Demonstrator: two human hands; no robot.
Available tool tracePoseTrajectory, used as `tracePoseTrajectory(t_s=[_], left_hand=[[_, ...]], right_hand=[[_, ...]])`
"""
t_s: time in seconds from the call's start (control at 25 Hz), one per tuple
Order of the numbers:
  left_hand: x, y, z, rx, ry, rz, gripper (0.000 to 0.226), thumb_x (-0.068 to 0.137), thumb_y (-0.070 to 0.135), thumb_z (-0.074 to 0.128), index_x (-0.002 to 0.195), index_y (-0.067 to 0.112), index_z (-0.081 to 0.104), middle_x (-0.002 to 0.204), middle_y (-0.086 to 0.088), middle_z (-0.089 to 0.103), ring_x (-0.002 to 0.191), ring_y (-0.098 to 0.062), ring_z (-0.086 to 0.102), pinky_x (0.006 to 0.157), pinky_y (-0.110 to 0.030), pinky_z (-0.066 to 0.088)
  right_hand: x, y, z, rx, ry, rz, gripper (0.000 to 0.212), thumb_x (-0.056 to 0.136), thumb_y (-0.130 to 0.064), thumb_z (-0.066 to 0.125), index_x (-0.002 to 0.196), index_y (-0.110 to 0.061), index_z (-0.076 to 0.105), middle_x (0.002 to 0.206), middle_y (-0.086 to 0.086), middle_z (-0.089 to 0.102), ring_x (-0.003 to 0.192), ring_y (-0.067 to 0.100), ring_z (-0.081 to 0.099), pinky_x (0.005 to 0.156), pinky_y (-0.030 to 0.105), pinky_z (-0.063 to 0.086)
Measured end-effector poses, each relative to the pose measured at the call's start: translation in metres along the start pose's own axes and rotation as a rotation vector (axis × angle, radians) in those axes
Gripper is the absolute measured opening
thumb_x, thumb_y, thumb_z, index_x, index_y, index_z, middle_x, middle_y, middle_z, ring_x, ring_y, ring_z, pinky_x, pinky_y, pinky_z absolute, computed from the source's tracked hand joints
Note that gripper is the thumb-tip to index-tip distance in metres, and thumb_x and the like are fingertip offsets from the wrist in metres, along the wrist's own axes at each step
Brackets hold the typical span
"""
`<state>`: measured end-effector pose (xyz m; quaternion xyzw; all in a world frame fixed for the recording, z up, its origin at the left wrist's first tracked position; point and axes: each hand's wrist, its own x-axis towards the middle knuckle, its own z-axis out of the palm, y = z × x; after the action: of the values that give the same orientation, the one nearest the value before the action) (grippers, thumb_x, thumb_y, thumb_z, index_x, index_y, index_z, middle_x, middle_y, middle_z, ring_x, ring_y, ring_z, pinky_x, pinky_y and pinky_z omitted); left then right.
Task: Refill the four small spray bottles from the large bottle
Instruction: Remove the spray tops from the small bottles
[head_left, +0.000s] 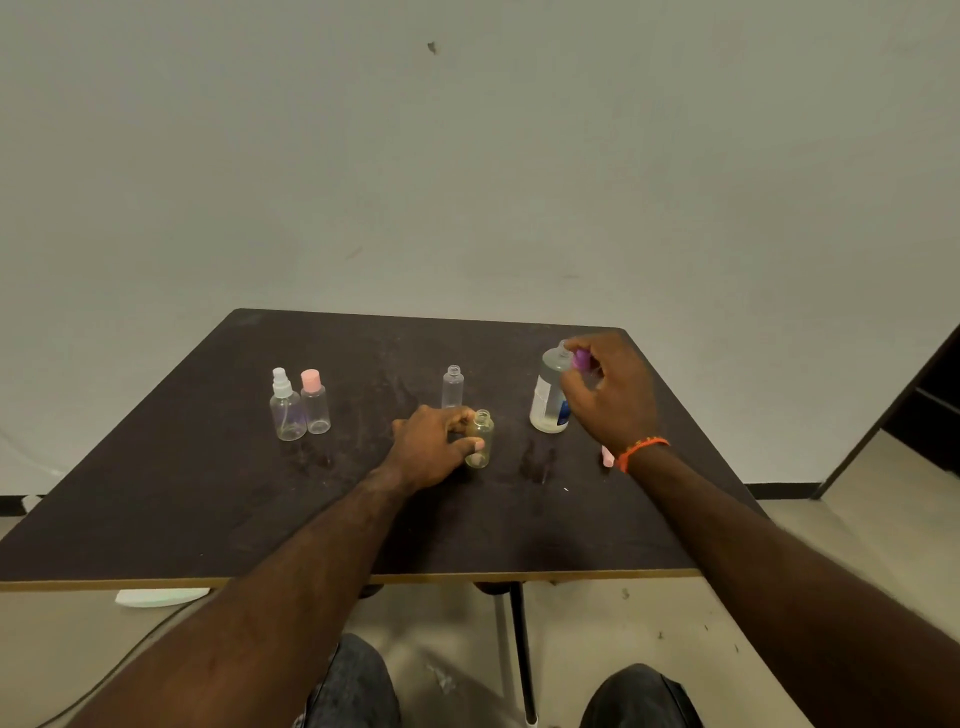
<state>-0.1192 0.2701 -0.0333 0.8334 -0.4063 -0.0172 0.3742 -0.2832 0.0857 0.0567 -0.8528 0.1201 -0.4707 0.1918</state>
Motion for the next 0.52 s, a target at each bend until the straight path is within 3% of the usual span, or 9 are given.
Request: tracePoseTrajectory(t_s=[0.2,0.32,0.52], left_hand=[[-0.001,-0.001,0.002,0.002,0.021,0.003,0.028,0.089,0.044,0.074,0.115,0.035,0.072,0.100,0.020,0.073,0.105,-0.005,0.065,0.103,-0.048,0.035],[0.000,-0.005,0.003,0.001,0.021,0.012,0.027,0.089,0.046,0.073,0.114,0.036,0.072,0.101,0.022,0.073,0.105,0.000,0.063,0.101,-0.045,0.036],[0.001,-0.009,0.004,-0.012,0.009,0.019,0.023,0.087,0.046,0.074,0.108,0.037,0.072,0.099,0.026,0.073,0.105,0.006,0.063,0.102,-0.044,0.038]], right_hand=[[-0.043,0.056,0.001,-0.382,-0.403,0.009,0.021,0.086,-0.015,0.064,0.107,-0.019,0.066,0.110,0.002,0.068,0.099,0.025,0.061,0.086,0.046,0.049],[-0.048,0.070,0.014,-0.464,-0.556,-0.039,0.017,0.092,-0.016,0.062,0.107,-0.021,0.068,0.113,0.003,0.066,0.101,0.024,0.061,0.090,0.042,0.047],[-0.042,0.081,0.034,-0.580,-0.667,-0.012,0.018,0.092,-0.016,0.065,0.107,-0.024,0.070,0.113,0.001,0.062,0.104,0.021,0.058,0.096,0.038,0.046]])
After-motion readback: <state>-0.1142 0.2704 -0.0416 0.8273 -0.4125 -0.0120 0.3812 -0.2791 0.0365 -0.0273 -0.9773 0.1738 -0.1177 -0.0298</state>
